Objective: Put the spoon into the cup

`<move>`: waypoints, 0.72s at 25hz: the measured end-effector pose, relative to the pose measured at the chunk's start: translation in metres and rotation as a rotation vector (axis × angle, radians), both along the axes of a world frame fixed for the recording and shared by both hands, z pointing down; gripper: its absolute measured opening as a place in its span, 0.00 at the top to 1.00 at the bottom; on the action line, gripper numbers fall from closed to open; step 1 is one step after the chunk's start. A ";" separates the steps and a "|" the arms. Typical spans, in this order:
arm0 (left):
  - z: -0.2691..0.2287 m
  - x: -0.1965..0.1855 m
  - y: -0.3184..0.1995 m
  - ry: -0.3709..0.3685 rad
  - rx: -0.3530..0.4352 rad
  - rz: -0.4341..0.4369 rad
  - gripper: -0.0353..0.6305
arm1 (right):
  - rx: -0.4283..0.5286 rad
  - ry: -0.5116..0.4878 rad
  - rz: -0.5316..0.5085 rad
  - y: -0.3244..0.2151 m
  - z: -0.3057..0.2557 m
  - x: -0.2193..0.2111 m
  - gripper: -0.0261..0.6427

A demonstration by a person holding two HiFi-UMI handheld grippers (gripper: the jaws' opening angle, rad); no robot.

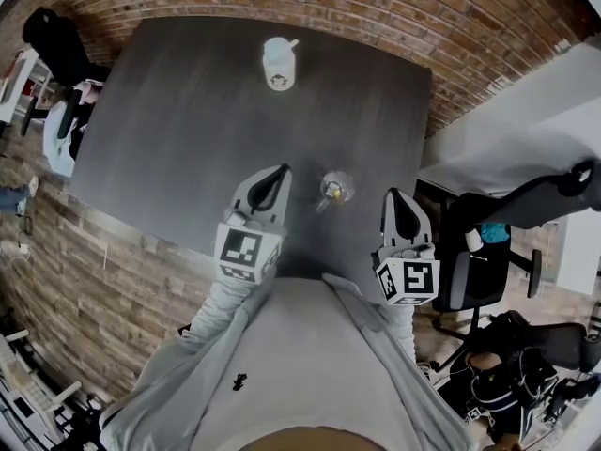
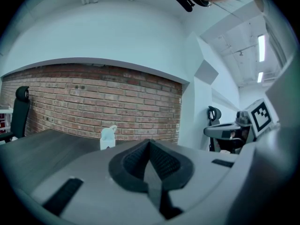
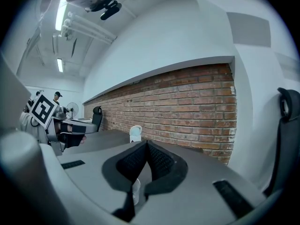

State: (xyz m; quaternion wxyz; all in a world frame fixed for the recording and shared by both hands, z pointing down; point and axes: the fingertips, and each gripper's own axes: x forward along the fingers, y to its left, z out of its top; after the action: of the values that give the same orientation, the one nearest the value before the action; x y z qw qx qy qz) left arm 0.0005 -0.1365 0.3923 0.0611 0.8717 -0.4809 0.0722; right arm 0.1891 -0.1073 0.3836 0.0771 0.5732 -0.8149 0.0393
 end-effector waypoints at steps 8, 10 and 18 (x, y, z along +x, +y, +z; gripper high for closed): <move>0.000 -0.001 -0.002 0.009 -0.011 -0.001 0.92 | -0.013 -0.002 -0.026 -0.001 0.003 -0.005 0.94; 0.000 0.000 -0.002 0.010 -0.015 0.003 0.92 | -0.014 0.001 -0.026 -0.001 0.003 -0.005 0.94; 0.000 0.000 -0.002 0.015 -0.015 0.010 0.92 | -0.040 0.009 -0.026 0.002 0.012 -0.004 0.94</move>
State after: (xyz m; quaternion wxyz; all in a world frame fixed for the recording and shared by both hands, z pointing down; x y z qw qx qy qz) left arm 0.0007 -0.1386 0.3926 0.0706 0.8740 -0.4757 0.0697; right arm 0.1855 -0.1049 0.3956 0.0928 0.5610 -0.8209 0.0518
